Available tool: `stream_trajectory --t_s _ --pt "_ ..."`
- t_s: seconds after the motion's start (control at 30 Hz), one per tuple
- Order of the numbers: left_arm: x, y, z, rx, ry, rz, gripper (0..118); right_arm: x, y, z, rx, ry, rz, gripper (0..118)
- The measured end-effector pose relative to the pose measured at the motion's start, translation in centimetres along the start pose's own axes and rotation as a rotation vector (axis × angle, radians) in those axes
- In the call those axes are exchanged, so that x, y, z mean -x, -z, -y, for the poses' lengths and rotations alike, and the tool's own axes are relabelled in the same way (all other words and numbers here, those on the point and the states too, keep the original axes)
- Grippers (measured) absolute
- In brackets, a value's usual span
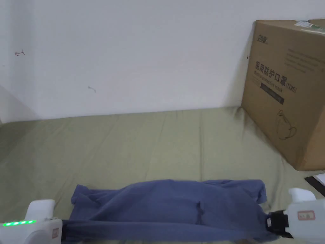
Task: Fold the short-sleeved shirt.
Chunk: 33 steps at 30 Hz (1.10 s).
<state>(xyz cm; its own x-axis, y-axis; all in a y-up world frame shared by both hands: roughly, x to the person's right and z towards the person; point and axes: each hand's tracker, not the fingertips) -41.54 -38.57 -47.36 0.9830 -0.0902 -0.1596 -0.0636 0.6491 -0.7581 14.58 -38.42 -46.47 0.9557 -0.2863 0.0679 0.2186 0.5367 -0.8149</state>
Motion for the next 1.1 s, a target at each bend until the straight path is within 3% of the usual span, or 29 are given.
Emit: stream_trajectory --t_s 0.2,0.33,0.43,0.6,0.7,0.73,0.77,0.8,0.83,0.87,0.9,1.1 --pt "2.4 -8.4 7.8 -0.026 0.036 -0.028 3 1.1 -6.8 9.9 -0.07 0.01 0.0 1" --pt "2.9 -11.7 13.9 -0.011 0.067 -0.066 3 1.3 -9.7 16.3 -0.069 -0.005 0.054 1" --pt "2.9 -13.2 17.9 -0.003 0.094 -0.081 3 0.7 -10.9 20.2 -0.036 0.035 0.06 1" --pt "3.9 -14.5 21.3 0.018 0.015 -0.077 3 0.0 -11.3 24.1 -0.001 0.023 0.076 1" --pt "3.6 -13.9 22.5 0.035 0.04 -0.087 5 -0.4 -11.0 24.8 0.015 0.041 0.078 1" --pt "3.4 -13.8 22.7 0.053 0.059 -0.096 14 -0.5 -10.7 24.9 0.012 0.049 0.072 2" --pt "3.2 -13.6 22.9 0.056 0.059 -0.091 34 -0.5 -10.5 24.9 0.009 0.051 0.077 6" --pt "3.1 -13.4 23.1 0.05 0.054 -0.089 72 -0.5 -10.2 24.9 0.008 0.051 0.082 25" --pt "3.1 -13.3 23.1 0.056 0.052 -0.096 95 -0.4 -10.0 24.9 0.006 0.051 0.085 50" --pt "3.2 -13.2 23.0 0.08 0.041 -0.091 103 -0.4 -9.9 24.9 0.01 0.048 0.094 77" --pt "3.3 -13.4 23.1 0.102 0.017 -0.071 103 -0.2 -9.9 24.8 0.014 0.043 0.104 93" --pt "4.5 -17.8 23.9 0.024 -0.107 0.029 103 1.1 -12.2 24.4 -0.043 -0.004 0.117 92"
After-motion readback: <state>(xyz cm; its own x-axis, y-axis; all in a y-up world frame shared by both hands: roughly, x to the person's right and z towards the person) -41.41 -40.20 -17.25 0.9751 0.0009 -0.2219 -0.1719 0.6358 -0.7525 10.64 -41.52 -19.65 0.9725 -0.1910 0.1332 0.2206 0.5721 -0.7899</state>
